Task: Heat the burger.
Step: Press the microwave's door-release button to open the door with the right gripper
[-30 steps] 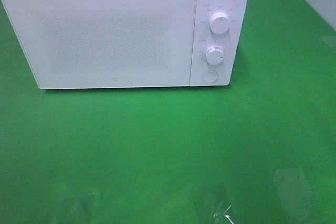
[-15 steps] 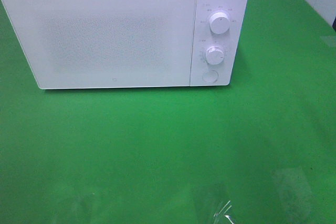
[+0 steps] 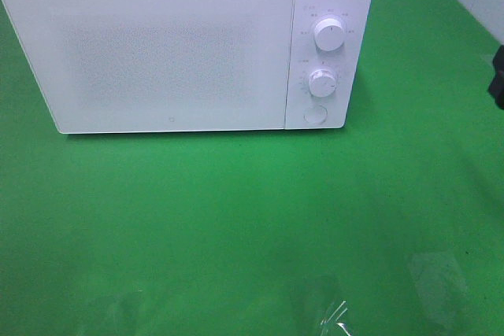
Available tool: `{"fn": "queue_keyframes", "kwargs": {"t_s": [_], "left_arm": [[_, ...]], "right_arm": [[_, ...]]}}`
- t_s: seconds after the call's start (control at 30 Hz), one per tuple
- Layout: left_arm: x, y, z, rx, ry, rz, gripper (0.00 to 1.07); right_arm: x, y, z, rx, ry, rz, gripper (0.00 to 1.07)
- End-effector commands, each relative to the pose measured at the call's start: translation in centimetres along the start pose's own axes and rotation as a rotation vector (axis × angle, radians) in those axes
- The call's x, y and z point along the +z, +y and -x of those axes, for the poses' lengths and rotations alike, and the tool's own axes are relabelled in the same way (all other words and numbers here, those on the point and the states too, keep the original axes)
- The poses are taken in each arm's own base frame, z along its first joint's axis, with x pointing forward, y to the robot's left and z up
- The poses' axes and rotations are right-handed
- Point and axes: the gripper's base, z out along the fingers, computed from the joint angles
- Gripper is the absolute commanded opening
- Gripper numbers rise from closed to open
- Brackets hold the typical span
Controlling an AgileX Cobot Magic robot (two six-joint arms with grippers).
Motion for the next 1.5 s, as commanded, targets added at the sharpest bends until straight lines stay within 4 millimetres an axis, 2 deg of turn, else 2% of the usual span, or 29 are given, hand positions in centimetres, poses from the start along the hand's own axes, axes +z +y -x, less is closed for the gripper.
{"fn": "queue_keyframes", "kwargs": {"t_s": [0.03,0.07,0.13,0.23,0.3,0.5,0.6,0.73,0.77,1.0,1.33,1.5], "left_arm": [[-0.2,-0.1,-0.2,-0.005,-0.022,0.004,1.03],[-0.2,-0.1,-0.2,-0.005,-0.022,0.004,1.03],[-0.2,-0.1,-0.2,-0.005,-0.022,0.004,1.03],[-0.2,-0.1,-0.2,-0.005,-0.022,0.004,1.03],[-0.2,-0.1,-0.2,-0.005,-0.022,0.004,1.03],[-0.2,-0.1,-0.2,-0.004,-0.022,0.004,1.03],[-0.2,-0.1,-0.2,-0.004,-0.022,0.004,1.03],[-0.2,-0.1,-0.2,-0.004,-0.022,0.004,1.03],[-0.2,-0.1,-0.2,-0.003,-0.022,0.004,1.03],[-0.2,-0.1,-0.2,-0.004,-0.022,0.004,1.03],[-0.2,-0.1,-0.2,-0.003,-0.022,0.004,1.03],[-0.2,-0.1,-0.2,-0.004,-0.022,0.004,1.03]], "right_arm": [[0.4,1.0,-1.1,-0.077,0.008,-0.004,0.76],[0.4,1.0,-1.1,-0.077,0.008,-0.004,0.76],[0.5,2.7,-2.1,-0.109,0.015,0.011,0.76],[0.4,3.2,-2.3,-0.111,0.013,0.022,0.76],[0.1,4.6,-3.0,-0.104,0.007,0.043,0.76],[-0.4,6.1,-3.7,-0.102,0.008,0.057,0.76],[-0.8,7.6,-4.5,-0.098,0.036,0.074,0.76],[-0.8,8.6,-4.8,-0.096,0.046,0.083,0.76],[-0.7,9.4,-4.9,-0.095,0.049,0.101,0.76],[-0.5,12.1,-5.3,-0.116,0.051,0.172,0.76],[-0.5,14.2,-5.8,-0.116,0.061,0.197,0.76],[-0.4,14.7,-5.9,0.021,0.089,0.207,0.74]]}}
